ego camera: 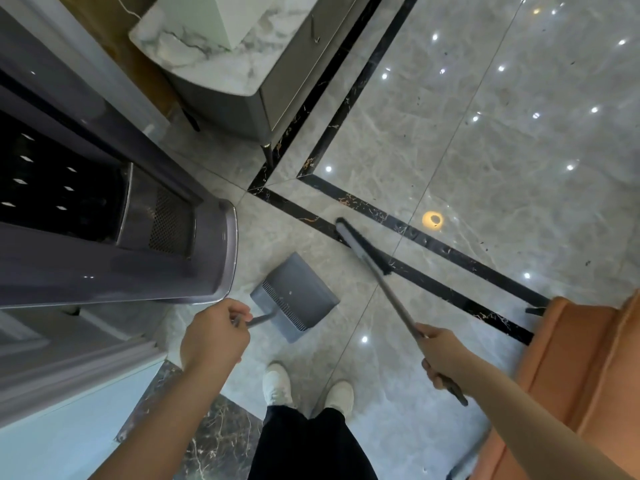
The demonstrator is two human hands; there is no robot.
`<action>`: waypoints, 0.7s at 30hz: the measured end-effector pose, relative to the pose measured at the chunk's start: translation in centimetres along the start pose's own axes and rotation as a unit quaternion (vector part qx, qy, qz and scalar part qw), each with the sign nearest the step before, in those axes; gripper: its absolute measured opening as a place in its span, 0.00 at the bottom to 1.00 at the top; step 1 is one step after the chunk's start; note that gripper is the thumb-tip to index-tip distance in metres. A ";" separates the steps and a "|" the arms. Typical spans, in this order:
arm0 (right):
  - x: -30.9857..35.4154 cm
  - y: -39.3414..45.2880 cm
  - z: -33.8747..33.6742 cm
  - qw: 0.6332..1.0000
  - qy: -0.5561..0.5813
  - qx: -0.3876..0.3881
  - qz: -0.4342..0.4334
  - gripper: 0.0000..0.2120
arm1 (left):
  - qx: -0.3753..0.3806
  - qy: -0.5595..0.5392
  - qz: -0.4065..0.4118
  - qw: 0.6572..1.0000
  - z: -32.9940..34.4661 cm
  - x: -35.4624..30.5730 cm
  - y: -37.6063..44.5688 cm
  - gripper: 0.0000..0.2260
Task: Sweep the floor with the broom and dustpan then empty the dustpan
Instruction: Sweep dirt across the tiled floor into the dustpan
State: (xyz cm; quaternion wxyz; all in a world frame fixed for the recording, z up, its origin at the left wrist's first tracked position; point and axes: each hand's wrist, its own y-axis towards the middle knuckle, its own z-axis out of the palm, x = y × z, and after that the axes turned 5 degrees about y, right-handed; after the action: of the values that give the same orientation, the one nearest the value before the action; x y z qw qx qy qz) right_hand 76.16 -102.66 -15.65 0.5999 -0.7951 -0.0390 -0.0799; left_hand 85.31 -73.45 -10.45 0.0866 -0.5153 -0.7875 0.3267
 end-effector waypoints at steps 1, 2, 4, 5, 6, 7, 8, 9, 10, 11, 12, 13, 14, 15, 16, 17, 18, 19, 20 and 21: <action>0.1 -0.5 0.2 1.000 -0.008 0.008 0.005 0.21 | -0.001 0.003 0.001 1.000 0.0 -0.1 0.1 0.13; 0.4 -0.9 0.2 1.000 -0.010 0.017 0.013 0.21 | -0.002 0.005 0.001 1.000 -0.1 -0.2 0.1 0.13; 1.4 -2.0 -0.4 0.999 0.000 0.027 0.035 0.18 | -0.002 0.006 0.002 1.000 -0.3 -0.1 0.1 0.13; 1.8 -2.4 -0.9 0.999 0.009 0.027 0.041 0.17 | 0.001 0.012 0.004 1.000 -0.3 0.0 0.0 0.12; 2.2 -2.9 -1.4 0.999 0.017 0.024 0.039 0.17 | 0.006 0.016 0.006 1.000 -0.3 0.1 -0.1 0.11; 2.5 -3.3 -1.8 0.999 0.020 0.017 0.027 0.16 | 0.010 0.016 0.009 1.000 -0.4 0.3 -0.2 0.10; 2.6 -3.6 -2.1 1.000 0.016 0.005 0.011 0.16 | 0.013 0.016 0.012 1.000 -0.3 0.4 -0.2 0.10; 2.8 -3.8 -2.1 1.000 0.006 -0.010 -0.007 0.17 | 0.014 0.018 0.013 1.000 -0.2 0.6 -0.2 0.09; 3.0 -3.9 -2.0 0.999 -0.007 -0.026 -0.023 0.17 | 0.014 0.019 0.014 1.000 -0.2 0.6 -0.1 0.09; 3.1 -3.6 -1.6 0.998 -0.020 -0.039 -0.036 0.18 | 0.016 0.020 0.015 1.000 -0.1 0.7 0.0 0.09; 3.4 -3.1 -1.2 0.997 -0.030 -0.049 -0.043 0.19 | 0.017 0.019 0.016 1.000 0.0 0.7 0.1 0.09; 3.6 -2.5 -0.6 0.997 -0.036 -0.050 -0.042 0.20 | 0.019 0.018 0.017 1.000 0.0 0.8 0.2 0.09; 3.8 -2.0 0.1 0.998 -0.038 -0.046 -0.034 0.20 | 0.019 0.015 0.019 1.000 0.1 0.8 0.3 0.09; 3.8 -1.7 1.2 0.998 -0.039 -0.037 -0.023 0.20 | 0.020 0.013 0.019 1.000 0.1 1.0 0.3 0.09; 3.6 -1.5 2.1 0.999 -0.046 -0.022 -0.012 0.20 | 0.021 0.012 0.021 0.999 0.2 1.1 0.3 0.09; 3.2 -1.6 3.2 0.998 -0.058 0.000 -0.002 0.19 | 0.020 0.012 0.024 0.999 0.2 1.2 0.3 0.09; 2.7 -2.0 4.0 0.997 -0.074 0.027 0.005 0.19 | 0.020 0.011 0.027 0.999 0.3 1.3 0.4 0.09; 2.3 -2.6 4.7 0.995 -0.084 0.056 0.014 0.19 | 0.017 0.009 0.031 0.999 0.4 1.4 0.5 0.09; 2.0 -3.3 5.1 0.993 -0.084 0.082 0.027 0.18 | 0.015 0.008 0.034 0.999 0.4 1.4 0.5 0.09; 1.9 -4.0 5.0 0.991 -0.071 0.103 0.047 0.16 | 0.013 0.009 0.038 0.999 0.5 1.4 0.6 0.09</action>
State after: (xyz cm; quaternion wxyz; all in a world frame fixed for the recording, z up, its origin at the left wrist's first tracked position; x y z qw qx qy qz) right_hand 77.83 -96.79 -12.89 0.6772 -0.7338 -0.0523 0.0098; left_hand 84.91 -72.24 -11.46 0.0877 -0.5463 -0.7624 0.3356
